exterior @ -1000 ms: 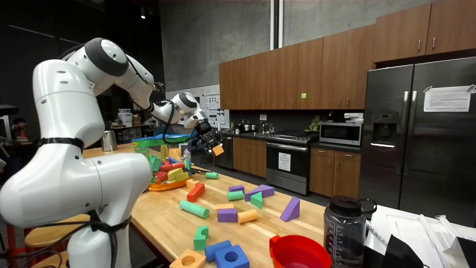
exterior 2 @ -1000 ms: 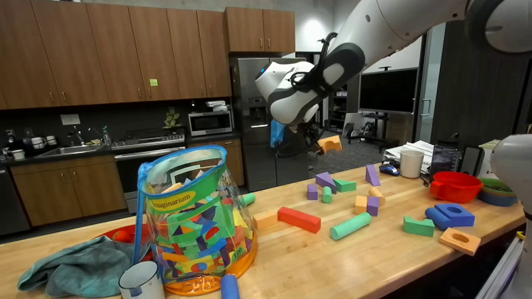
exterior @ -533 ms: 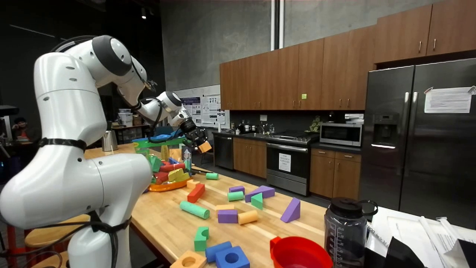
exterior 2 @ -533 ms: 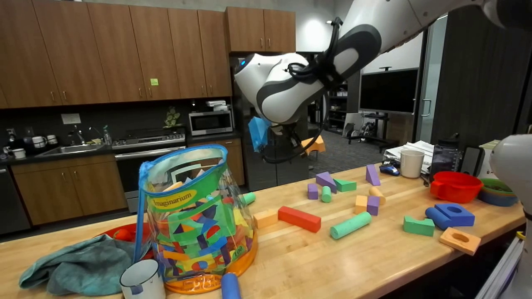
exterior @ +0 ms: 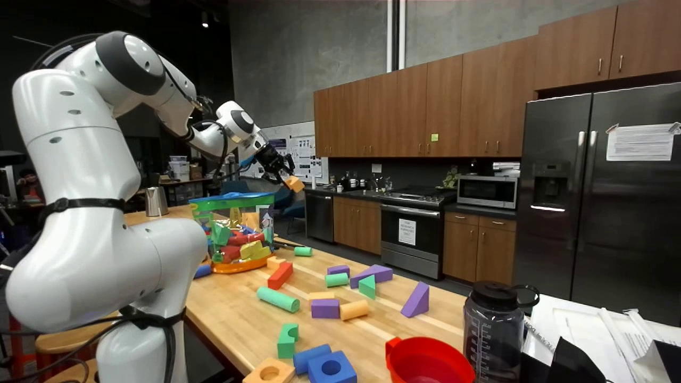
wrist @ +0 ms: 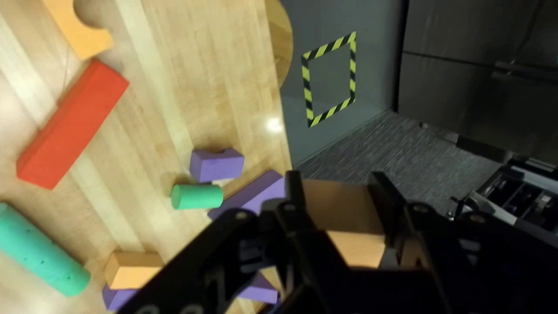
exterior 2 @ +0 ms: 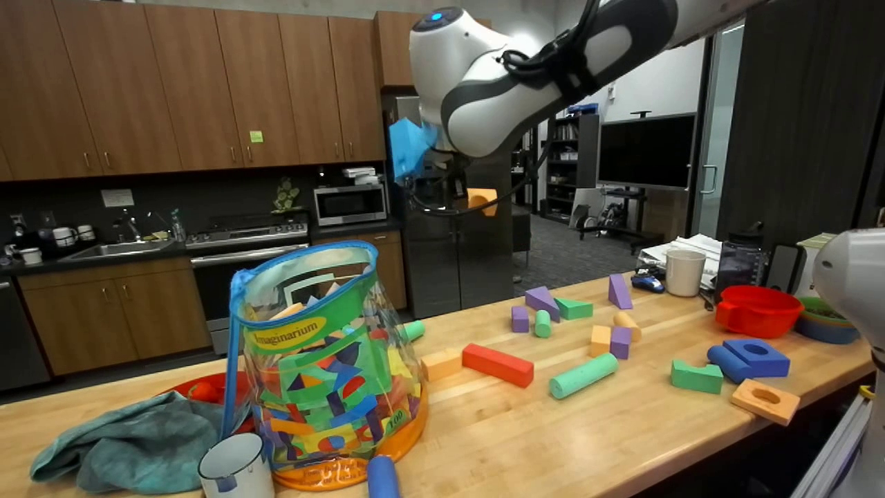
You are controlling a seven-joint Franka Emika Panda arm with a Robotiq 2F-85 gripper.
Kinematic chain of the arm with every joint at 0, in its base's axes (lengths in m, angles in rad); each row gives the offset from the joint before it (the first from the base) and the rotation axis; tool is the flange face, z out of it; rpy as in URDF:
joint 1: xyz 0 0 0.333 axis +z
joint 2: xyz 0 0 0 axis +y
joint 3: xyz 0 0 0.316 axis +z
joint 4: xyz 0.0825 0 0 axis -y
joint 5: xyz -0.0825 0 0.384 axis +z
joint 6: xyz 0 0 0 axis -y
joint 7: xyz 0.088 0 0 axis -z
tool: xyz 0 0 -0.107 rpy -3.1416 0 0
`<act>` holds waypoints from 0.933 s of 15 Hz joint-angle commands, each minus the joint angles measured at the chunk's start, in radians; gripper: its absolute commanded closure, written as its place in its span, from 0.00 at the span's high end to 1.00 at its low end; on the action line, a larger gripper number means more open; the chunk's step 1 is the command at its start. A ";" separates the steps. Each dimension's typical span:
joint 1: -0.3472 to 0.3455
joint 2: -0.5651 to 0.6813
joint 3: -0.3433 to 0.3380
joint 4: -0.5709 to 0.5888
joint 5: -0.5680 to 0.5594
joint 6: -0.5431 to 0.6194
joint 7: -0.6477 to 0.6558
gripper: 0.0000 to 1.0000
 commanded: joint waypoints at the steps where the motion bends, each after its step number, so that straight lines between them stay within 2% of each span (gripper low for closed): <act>1: 0.142 0.002 -0.141 -0.109 0.064 0.255 0.000 0.16; 6: 0.262 -0.065 -0.165 -0.263 0.115 0.599 0.000 0.16; 14: 0.349 0.005 -0.192 -0.382 0.147 0.999 0.001 0.16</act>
